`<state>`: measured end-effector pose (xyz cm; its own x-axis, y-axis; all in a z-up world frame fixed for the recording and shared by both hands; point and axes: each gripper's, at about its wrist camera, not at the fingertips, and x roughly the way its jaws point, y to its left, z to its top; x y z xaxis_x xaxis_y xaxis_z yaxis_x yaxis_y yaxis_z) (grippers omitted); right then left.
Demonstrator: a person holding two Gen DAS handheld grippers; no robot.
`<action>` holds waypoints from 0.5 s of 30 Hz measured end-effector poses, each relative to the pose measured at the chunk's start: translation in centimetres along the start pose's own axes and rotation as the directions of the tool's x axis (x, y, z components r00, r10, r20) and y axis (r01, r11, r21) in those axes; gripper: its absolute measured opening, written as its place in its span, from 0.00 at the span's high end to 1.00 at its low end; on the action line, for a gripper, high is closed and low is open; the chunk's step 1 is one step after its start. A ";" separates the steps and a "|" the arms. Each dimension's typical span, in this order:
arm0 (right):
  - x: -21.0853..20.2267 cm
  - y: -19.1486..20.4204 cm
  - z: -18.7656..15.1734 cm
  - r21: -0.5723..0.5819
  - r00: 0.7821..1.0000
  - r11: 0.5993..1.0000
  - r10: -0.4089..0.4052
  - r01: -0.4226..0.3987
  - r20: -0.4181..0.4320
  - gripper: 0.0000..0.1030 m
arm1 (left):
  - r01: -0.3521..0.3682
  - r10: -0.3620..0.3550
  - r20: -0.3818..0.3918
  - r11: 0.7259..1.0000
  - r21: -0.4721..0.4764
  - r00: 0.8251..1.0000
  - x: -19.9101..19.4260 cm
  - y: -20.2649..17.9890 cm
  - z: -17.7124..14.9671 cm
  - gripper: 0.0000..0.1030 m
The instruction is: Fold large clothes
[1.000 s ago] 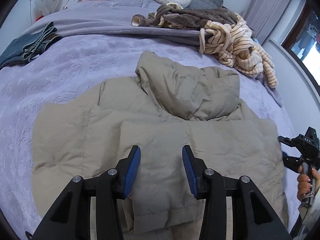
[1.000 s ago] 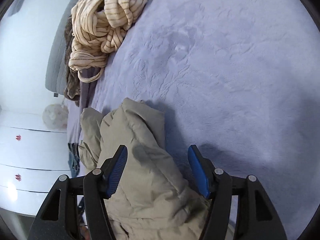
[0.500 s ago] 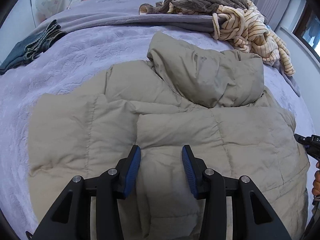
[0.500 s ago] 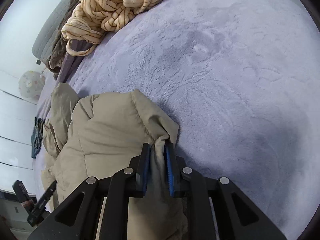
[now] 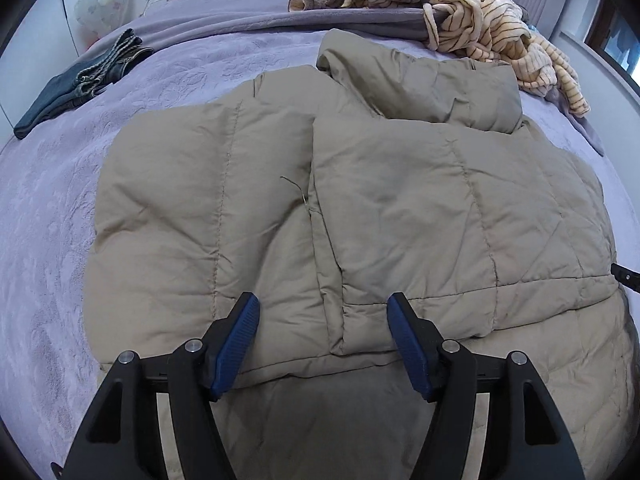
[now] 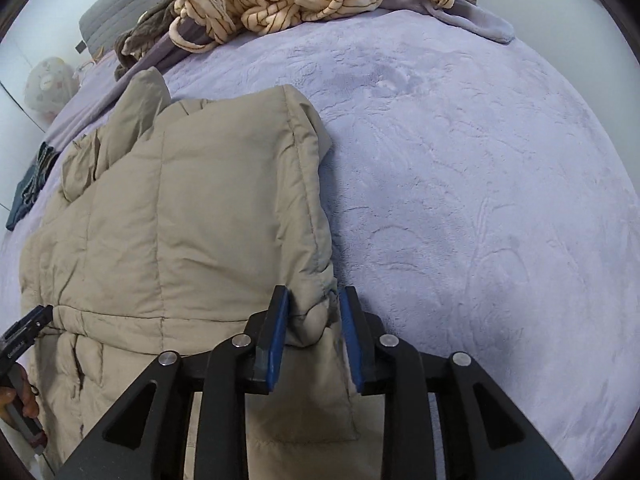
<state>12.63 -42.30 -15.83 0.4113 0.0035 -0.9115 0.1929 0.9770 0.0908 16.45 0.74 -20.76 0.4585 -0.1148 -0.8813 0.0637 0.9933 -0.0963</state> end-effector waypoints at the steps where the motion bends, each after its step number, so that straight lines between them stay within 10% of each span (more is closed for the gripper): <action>1: -0.1 -0.1 0.0 0.006 1.000 1.000 -0.003 0.003 -0.007 0.59 | -0.002 0.002 -0.010 1.000 -0.005 1.000 -0.2 0.0 0.1 0.34; 15: -6.4 0.2 -3.6 0.106 0.988 0.991 0.091 -0.078 -0.122 0.32 | -0.014 0.010 -0.133 1.000 -0.027 0.991 -6.7 0.4 -2.9 0.34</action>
<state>6.77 -41.39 -11.40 0.3156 0.1178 -0.9415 0.2540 0.9456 0.2035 10.83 1.96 -16.22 0.3374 -0.1019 -0.9358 0.0331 0.9948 -0.0964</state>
